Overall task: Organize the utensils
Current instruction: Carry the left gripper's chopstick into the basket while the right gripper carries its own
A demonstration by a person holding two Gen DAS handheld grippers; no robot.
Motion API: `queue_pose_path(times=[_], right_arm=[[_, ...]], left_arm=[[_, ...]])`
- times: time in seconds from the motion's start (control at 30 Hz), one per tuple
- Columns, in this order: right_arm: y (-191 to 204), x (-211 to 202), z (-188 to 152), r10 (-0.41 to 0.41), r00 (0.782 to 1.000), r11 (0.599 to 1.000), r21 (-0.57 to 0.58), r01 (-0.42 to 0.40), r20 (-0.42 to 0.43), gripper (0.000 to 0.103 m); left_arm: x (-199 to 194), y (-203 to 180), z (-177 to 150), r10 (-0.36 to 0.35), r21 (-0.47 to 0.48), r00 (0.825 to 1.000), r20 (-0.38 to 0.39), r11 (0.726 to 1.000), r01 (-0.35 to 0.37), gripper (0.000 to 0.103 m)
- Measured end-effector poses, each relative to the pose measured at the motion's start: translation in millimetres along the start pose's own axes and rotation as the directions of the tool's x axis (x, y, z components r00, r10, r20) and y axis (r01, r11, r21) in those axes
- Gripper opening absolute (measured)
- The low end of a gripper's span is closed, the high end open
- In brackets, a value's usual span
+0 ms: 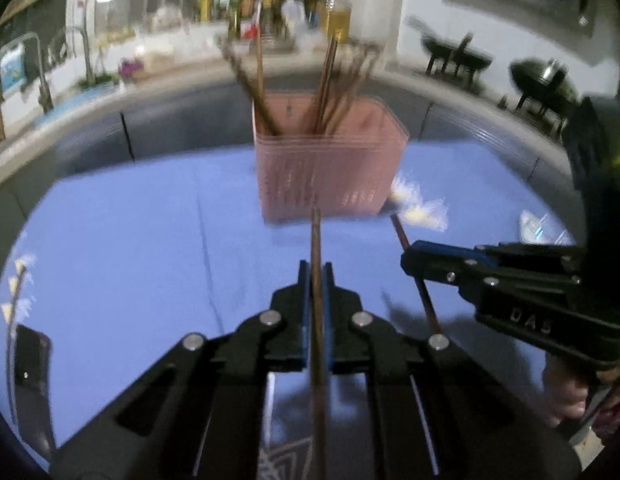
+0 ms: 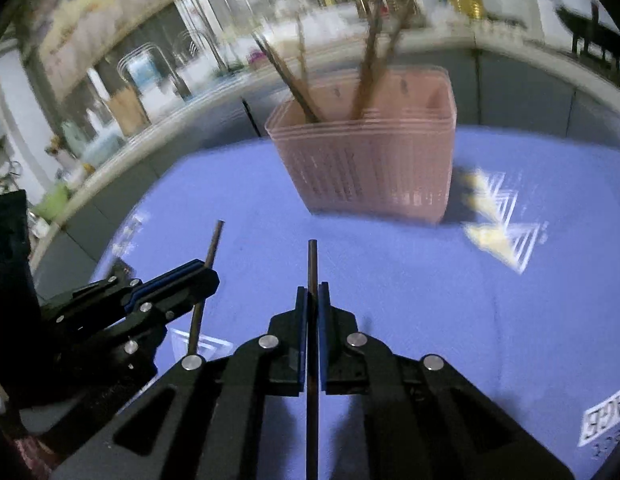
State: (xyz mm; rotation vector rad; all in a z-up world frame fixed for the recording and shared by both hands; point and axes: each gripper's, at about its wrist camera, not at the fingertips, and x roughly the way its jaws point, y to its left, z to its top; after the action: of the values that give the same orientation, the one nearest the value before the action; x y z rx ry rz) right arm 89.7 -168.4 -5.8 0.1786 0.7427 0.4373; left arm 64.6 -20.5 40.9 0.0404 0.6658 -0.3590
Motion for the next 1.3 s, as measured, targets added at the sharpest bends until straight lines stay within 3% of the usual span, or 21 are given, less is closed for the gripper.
queue_pose_path(times=[0.13, 0.27, 0.67, 0.9, 1.07, 1.2, 1.3], right_arm=[[19, -53, 13, 0.017, 0.988, 0.999, -0.034, -0.012, 0.156, 0.005], [27, -84, 19, 0.024, 0.969, 0.999, -0.031, -0.017, 0.245, 0.005], [36, -88, 23, -0.016, 0.971, 0.998, -0.052, 0.029, 0.24, 0.005], [32, -100, 96, -0.026, 0.948, 0.996, -0.071, 0.051, 0.316, 0.005], [25, -99, 156, -0.039, 0.924, 0.996, -0.056, 0.065, 0.381, 0.005], [16, -81, 190, -0.05, 0.909, 0.995, -0.058, 0.081, 0.413, 0.005], [10, -57, 201, -0.066, 0.91, 0.991, -0.076, 0.106, 0.409, 0.005]], left_arm=[[-52, -1, 20, -0.019, -0.009, 0.991, 0.133, 1.0, 0.02, 0.005], [-89, -5, 31, -0.032, 0.002, 0.975, 0.22, 0.999, 0.032, 0.005], [-81, -10, 37, -0.027, 0.019, 0.981, 0.192, 1.0, 0.024, 0.005], [-95, 14, 100, -0.027, -0.053, 0.96, 0.278, 0.998, 0.044, 0.005], [-101, 25, 155, 0.014, -0.099, 0.925, 0.379, 0.995, 0.026, 0.005], [-81, 22, 192, 0.043, -0.094, 0.909, 0.415, 0.996, -0.004, 0.005], [-60, 18, 204, 0.052, -0.081, 0.909, 0.413, 0.996, -0.02, 0.005]])
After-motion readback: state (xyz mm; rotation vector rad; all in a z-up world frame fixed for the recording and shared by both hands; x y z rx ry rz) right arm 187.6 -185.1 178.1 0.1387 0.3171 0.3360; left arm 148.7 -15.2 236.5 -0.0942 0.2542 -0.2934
